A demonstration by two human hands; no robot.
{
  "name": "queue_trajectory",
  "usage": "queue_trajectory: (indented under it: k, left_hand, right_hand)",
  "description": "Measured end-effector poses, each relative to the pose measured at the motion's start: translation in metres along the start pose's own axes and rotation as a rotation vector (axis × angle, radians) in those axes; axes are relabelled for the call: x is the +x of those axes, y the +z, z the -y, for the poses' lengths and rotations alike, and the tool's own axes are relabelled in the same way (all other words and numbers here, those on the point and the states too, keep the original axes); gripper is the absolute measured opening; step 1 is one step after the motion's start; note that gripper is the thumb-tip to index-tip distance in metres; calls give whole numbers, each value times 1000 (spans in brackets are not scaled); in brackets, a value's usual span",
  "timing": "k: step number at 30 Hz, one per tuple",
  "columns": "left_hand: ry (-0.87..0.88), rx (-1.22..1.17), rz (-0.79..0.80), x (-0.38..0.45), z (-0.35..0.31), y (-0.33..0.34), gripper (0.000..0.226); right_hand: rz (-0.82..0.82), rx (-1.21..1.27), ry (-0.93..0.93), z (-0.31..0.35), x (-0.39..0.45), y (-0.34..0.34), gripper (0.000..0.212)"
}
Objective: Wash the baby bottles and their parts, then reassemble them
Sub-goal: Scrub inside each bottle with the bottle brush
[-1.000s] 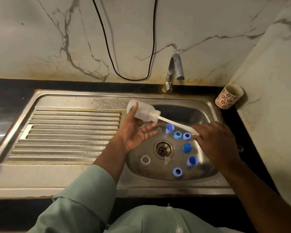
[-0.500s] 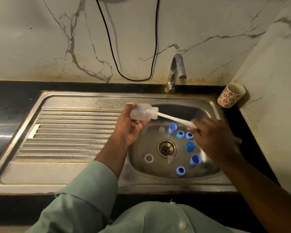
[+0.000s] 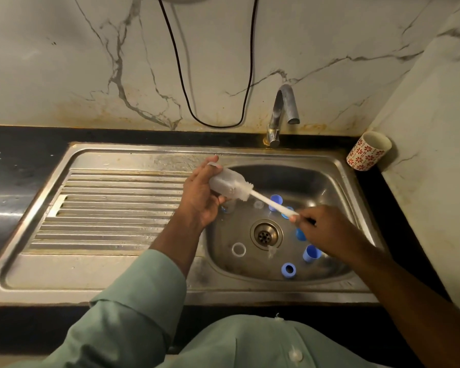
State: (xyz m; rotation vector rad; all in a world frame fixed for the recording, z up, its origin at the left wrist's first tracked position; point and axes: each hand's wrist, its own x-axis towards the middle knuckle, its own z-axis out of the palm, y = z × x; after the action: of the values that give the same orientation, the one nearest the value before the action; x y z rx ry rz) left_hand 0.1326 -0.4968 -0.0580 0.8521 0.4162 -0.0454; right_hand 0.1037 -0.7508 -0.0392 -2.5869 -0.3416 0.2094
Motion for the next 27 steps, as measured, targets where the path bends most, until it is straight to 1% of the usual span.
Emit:
queue_trajectory:
  k: [1, 4, 6, 7, 9, 10, 12, 14, 16, 18, 19, 21, 22, 23, 24, 25, 27]
  left_hand:
    - [-10, 9, -8, 0, 1, -1, 34]
    - [-41, 8, 17, -5, 10, 0, 37]
    - [-41, -40, 43, -8, 17, 3, 44]
    - [-38, -83, 46, -8, 19, 5, 46]
    - [-18, -144, 36, -6, 20, 10, 45]
    - [-5, -144, 26, -5, 20, 10, 43]
    - [10, -108, 15, -2, 21, 7, 40]
    - [9, -52, 13, -1, 25, 2, 38]
    - [-5, -11, -5, 0, 31, -1, 39]
    - [-20, -20, -7, 0, 37, -2, 41]
    - [-28, -35, 9, 0, 38, 0, 41]
    - [-34, -45, 36, 3, 37, 3, 37]
    - [-25, -29, 30, 5, 36, 4, 34]
    - [-13, -11, 18, 6, 36, 4, 34]
    - [-4, -3, 3, 8, 35, 4, 36]
    - [3, 1, -11, 8, 35, 2, 39]
    - [11, 24, -36, 9, 37, -3, 40]
  right_hand:
    - [60, -19, 16, 1, -2, -2, 34]
    - [197, -100, -33, 0, -2, -22, 34]
    - [222, -20, -59, -1, 1, -34, 29]
    - [202, 42, -58, -2, 2, -36, 28]
    - [101, 151, -26, -3, 4, -31, 26]
    - [58, 193, 8, -3, 4, -25, 27]
    - [26, 207, 90, -4, 0, -9, 27]
    - [54, 107, 128, -6, -9, 5, 31]
    - [124, 27, 99, -10, -15, 3, 40]
    - [193, 5, 41, -16, -15, -14, 35]
    - [195, 27, 4, -19, -13, -22, 32]
    - [112, 159, -28, -21, -10, -30, 23]
    - [54, 215, -19, -20, -8, -26, 18]
    - [9, 245, 10, -18, -6, -17, 17]
    - [-3, 252, 59, -15, -4, -7, 22]
    - [11, 247, 121, -13, -4, 3, 29]
    - [69, 160, 219, -10, -5, 15, 38]
